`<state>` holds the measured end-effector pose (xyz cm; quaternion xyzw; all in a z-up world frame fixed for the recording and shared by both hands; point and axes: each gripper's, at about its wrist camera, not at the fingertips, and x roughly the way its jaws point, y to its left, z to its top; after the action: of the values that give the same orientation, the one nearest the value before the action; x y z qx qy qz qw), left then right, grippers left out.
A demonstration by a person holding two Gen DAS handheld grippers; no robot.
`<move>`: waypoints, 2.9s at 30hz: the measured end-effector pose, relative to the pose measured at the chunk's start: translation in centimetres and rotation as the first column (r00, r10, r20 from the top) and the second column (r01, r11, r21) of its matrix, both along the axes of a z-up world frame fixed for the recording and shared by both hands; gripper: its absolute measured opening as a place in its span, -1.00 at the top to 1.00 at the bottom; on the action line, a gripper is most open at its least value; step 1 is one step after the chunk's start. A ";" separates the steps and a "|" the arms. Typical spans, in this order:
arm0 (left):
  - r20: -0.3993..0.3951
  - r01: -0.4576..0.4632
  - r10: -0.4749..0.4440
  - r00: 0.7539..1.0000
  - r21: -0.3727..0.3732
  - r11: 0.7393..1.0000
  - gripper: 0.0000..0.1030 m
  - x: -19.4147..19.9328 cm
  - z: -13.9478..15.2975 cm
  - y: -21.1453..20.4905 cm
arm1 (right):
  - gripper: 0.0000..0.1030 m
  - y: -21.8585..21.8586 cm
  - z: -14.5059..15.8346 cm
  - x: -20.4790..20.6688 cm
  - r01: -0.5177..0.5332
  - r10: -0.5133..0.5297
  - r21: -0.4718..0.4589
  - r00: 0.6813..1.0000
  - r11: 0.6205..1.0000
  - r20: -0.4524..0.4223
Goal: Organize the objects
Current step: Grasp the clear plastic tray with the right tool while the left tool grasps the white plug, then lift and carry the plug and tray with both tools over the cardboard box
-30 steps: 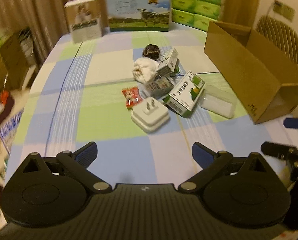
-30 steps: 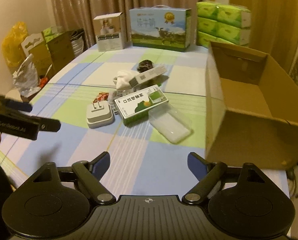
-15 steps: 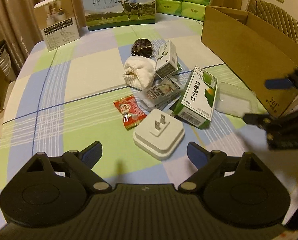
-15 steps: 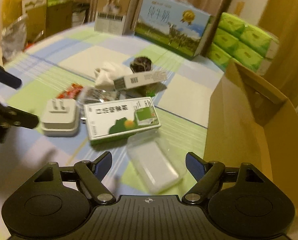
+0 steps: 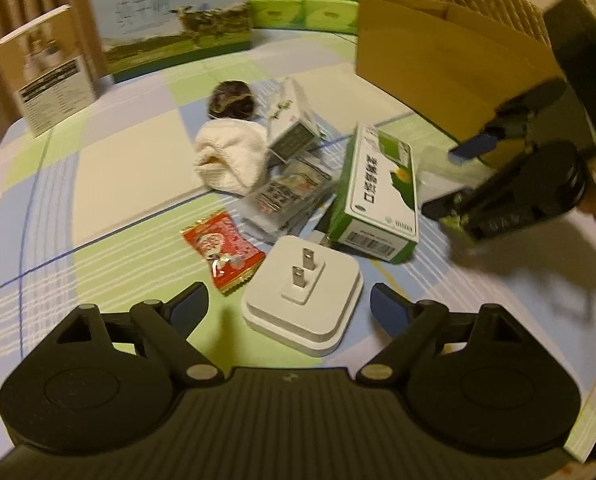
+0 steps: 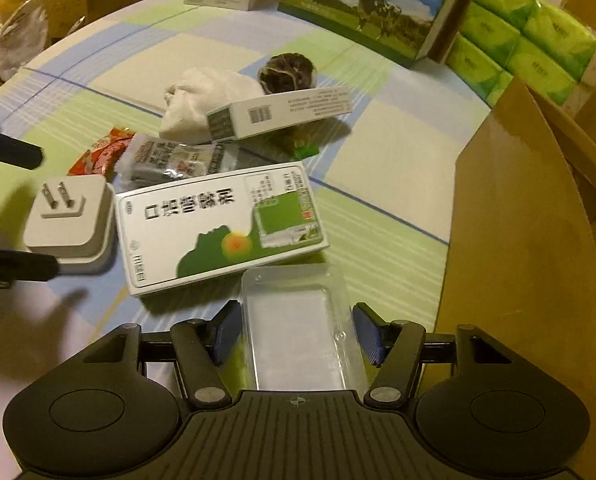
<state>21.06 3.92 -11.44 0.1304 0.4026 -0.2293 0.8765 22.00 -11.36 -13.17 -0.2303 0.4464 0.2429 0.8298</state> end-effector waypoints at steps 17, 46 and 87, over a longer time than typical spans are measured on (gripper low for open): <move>-0.068 -0.033 0.038 0.997 0.070 0.997 -0.17 -2.1 -0.7 -1.9 | -0.19 -3.6 -0.1 -8.2 0.090 -0.088 0.151 0.996 0.984 -0.018; -0.081 -0.208 0.208 0.975 0.008 0.978 -0.24 -2.8 0.1 -2.7 | -0.03 -4.7 1.8 -8.4 0.140 -0.139 0.211 0.990 0.967 -0.020; 0.127 0.164 -0.153 0.980 -0.081 0.983 -0.24 -1.3 12.9 -27.5 | -0.03 -26.0 14.4 -1.2 0.391 -0.457 0.338 0.878 0.856 0.141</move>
<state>19.73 -23.60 1.51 0.1357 0.3264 -0.3085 0.8831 20.80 -37.39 1.22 -0.0225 0.3514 0.0909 0.9315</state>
